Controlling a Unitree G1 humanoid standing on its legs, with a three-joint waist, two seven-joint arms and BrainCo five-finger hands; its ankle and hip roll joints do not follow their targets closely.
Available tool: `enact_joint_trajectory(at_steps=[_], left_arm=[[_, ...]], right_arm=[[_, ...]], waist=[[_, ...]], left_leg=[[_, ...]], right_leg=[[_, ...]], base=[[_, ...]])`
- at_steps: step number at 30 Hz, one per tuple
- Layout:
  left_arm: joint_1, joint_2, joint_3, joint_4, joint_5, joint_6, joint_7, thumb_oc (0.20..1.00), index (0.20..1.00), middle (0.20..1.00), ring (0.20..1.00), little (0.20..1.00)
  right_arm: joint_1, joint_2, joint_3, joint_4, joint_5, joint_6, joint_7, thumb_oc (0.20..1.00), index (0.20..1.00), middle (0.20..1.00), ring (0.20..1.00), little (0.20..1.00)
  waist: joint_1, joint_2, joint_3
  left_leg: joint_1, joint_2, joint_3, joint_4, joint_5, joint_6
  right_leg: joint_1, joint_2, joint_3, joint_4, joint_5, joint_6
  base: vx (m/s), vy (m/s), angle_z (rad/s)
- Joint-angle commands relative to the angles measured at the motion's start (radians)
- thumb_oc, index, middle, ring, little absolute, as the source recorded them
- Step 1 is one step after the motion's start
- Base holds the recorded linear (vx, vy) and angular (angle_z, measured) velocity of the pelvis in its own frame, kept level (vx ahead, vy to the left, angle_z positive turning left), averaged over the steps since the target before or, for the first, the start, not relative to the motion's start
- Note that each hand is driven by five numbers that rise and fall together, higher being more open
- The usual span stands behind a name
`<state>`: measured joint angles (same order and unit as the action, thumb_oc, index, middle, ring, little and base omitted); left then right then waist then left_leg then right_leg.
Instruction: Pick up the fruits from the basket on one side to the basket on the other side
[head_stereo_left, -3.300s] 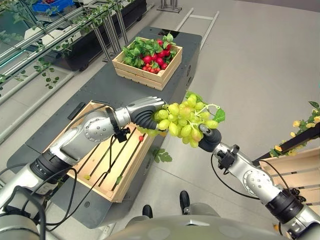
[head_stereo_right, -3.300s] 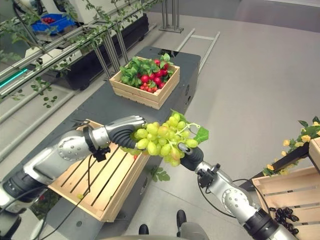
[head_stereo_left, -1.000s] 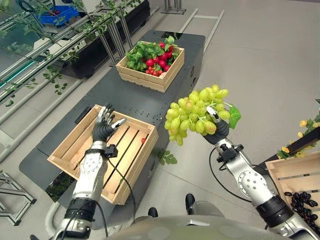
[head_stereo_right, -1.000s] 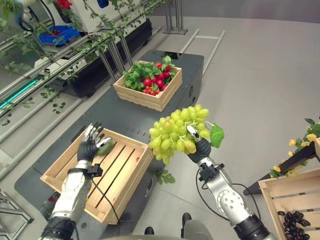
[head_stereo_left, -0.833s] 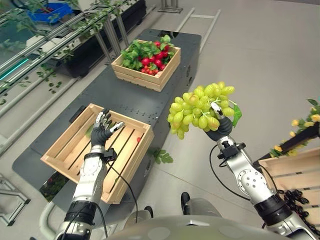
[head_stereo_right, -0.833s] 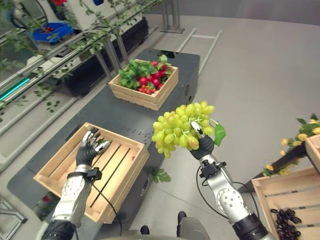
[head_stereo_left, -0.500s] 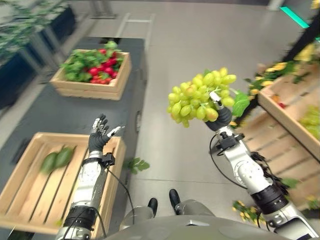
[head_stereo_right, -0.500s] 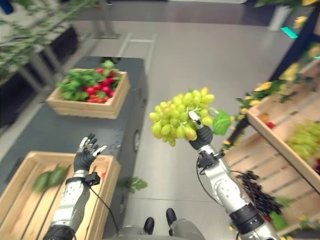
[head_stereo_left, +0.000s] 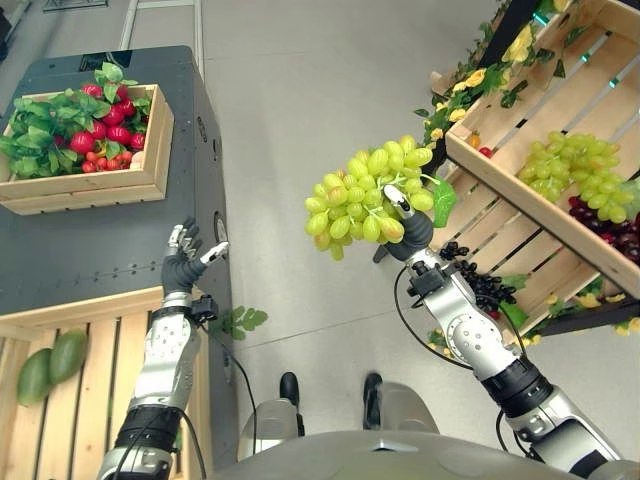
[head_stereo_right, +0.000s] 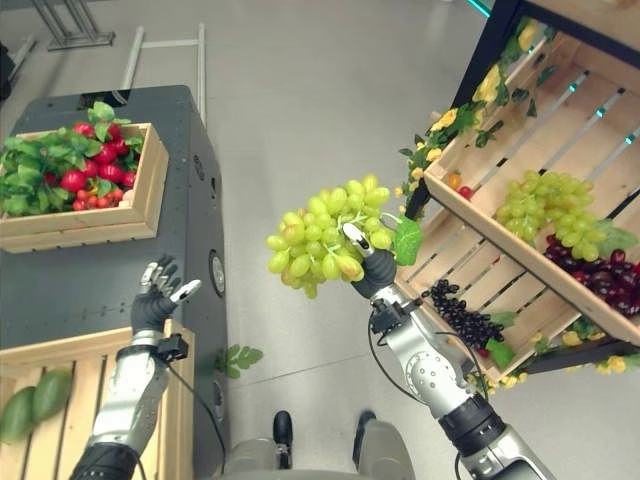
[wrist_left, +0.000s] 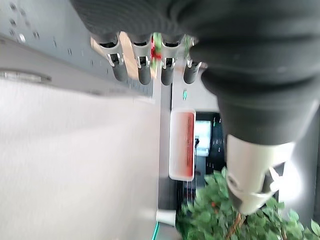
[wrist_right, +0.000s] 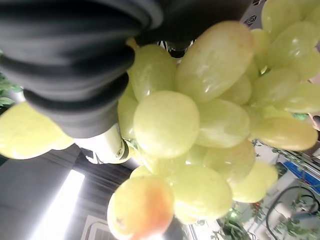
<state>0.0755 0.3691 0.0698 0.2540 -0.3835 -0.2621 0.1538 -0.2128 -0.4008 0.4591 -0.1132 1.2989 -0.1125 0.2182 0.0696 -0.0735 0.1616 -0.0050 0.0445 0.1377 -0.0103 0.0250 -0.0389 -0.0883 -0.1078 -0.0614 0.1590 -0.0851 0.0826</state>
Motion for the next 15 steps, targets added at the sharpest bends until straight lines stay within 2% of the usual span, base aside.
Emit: enact_joint_trajectory(at_steps=[1, 9, 15], left_arm=[[-0.002, 0.038, 0.009, -0.057, 0.029, -0.026, -0.012, 1.000, 1.000, 1.000, 1.000, 1.000], [0.030, 0.024, 0.002, -0.076, 0.044, -0.017, -0.035, 1.000, 1.000, 1.000, 1.000, 1.000], [0.045, 0.023, -0.020, -0.073, 0.046, -0.005, -0.047, 1.000, 1.000, 1.000, 1.000, 1.000]], right_arm=[[-0.035, 0.037, -0.035, -0.089, 0.019, -0.040, 0.014, 0.200, 0.200, 0.200, 0.200, 0.200], [-0.006, 0.039, -0.098, -0.090, 0.010, -0.064, -0.003, 0.200, 0.200, 0.200, 0.200, 0.200], [-0.027, 0.030, -0.159, -0.083, -0.013, -0.120, -0.040, 0.200, 0.200, 0.200, 0.200, 0.200]], waist=[[-0.014, -0.039, -0.098], [-0.034, -0.028, -0.119], [-0.039, -0.023, -0.132]], left_leg=[[-0.051, -0.073, -0.065, 0.082, -0.087, 0.050], [-0.006, -0.055, -0.068, 0.056, -0.084, 0.034], [0.015, -0.042, -0.072, 0.046, -0.084, 0.022]], right_leg=[[0.018, -0.011, 0.013, -0.070, 0.099, 0.044], [0.071, 0.003, 0.004, -0.118, 0.096, 0.030], [0.100, 0.019, 0.010, -0.141, 0.093, 0.020]], base=[[0.08, -0.060, -0.24], [0.06, -0.048, -0.01], [0.04, -0.033, 0.01]])
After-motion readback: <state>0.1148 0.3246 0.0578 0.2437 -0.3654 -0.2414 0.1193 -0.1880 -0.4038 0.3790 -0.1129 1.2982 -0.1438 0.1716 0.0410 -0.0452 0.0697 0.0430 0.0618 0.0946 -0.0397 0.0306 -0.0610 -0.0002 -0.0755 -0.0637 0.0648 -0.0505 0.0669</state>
